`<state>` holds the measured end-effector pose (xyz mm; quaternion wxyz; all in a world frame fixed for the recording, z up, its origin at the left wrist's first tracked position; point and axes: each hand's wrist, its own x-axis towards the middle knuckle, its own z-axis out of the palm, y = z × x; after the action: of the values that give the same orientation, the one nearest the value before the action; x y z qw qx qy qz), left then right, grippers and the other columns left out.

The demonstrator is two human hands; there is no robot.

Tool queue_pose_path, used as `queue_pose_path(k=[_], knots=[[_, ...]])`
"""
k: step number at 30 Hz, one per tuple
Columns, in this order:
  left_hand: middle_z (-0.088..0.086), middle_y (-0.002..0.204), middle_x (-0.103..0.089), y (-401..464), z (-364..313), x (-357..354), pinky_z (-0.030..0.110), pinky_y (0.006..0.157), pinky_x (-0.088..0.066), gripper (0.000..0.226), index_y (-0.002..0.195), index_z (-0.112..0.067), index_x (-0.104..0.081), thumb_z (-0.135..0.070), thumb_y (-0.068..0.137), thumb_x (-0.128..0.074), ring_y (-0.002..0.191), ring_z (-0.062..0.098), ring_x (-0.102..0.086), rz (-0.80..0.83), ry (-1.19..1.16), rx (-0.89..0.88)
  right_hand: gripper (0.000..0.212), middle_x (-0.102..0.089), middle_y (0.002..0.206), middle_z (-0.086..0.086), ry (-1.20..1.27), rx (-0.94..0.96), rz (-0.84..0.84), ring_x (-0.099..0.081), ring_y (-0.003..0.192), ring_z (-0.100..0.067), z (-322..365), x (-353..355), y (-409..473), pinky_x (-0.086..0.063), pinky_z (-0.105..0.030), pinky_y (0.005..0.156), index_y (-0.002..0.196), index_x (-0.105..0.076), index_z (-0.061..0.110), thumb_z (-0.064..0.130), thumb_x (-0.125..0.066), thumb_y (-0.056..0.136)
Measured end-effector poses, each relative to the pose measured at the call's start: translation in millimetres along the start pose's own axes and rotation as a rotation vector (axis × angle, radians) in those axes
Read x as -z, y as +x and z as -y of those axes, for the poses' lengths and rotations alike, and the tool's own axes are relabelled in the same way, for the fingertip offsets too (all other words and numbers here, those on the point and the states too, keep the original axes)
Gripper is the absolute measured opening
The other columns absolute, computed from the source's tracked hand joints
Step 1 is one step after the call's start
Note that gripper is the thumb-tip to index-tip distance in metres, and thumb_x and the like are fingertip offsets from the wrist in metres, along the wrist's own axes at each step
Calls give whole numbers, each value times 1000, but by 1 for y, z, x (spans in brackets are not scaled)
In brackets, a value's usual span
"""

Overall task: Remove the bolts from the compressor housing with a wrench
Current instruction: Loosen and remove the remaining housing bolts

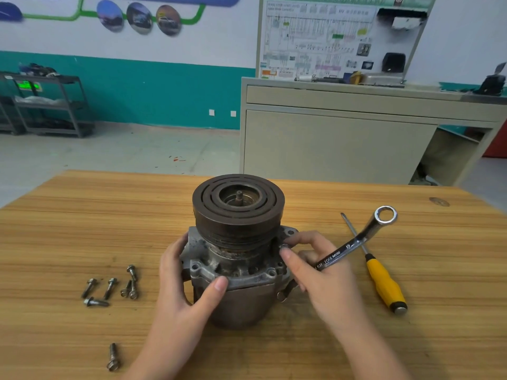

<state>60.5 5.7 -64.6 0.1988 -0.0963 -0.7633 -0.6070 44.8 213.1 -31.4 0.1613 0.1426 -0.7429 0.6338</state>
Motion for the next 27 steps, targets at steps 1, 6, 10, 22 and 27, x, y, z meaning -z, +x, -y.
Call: queue_pose_path(k=[1, 6, 10, 22, 27], knots=[[-20, 139, -40, 0, 0, 0, 17, 92, -38, 69, 122, -68, -24, -67, 63, -61, 123, -10, -42, 2, 2, 2, 3, -47, 44, 5, 22, -1, 4, -42, 42, -6, 0, 0, 0, -37, -18, 47, 88, -67, 34, 35, -65, 87], [-18, 139, -41, 0, 0, 0, 17, 92, -38, 70, 123, -65, -24, -67, 63, -61, 123, -8, -42, 2, -3, 4, 16, -49, 46, 5, 8, -6, -9, -44, 43, -4, -3, -1, -1, -37, -17, 46, 92, -64, 38, 50, -67, 81], [-20, 139, -39, 0, 0, 0, 16, 92, -37, 70, 122, -67, -23, -69, 63, -60, 123, -10, -41, 3, 3, 10, 3, -47, 44, 6, 21, 0, -25, -41, 42, -5, -4, 2, 1, -35, -17, 44, 86, -67, 32, 33, -65, 88], [-23, 138, -39, 0, 0, 0, 16, 92, -38, 69, 121, -70, -23, -70, 62, -61, 122, -11, -41, -3, 1, 13, 11, -48, 45, 4, -4, 5, -35, -42, 43, -5, -2, 2, 0, -35, -19, 45, 95, -69, 40, 34, -69, 85], [-24, 138, -39, 0, -1, 0, 9, 89, -38, 68, 119, -72, -24, -69, 62, -61, 122, -13, -41, -5, -10, 10, 6, -47, 45, 6, 19, 9, -4, -41, 43, -5, 0, -2, 0, -35, -19, 46, 92, -69, 34, 35, -66, 87]])
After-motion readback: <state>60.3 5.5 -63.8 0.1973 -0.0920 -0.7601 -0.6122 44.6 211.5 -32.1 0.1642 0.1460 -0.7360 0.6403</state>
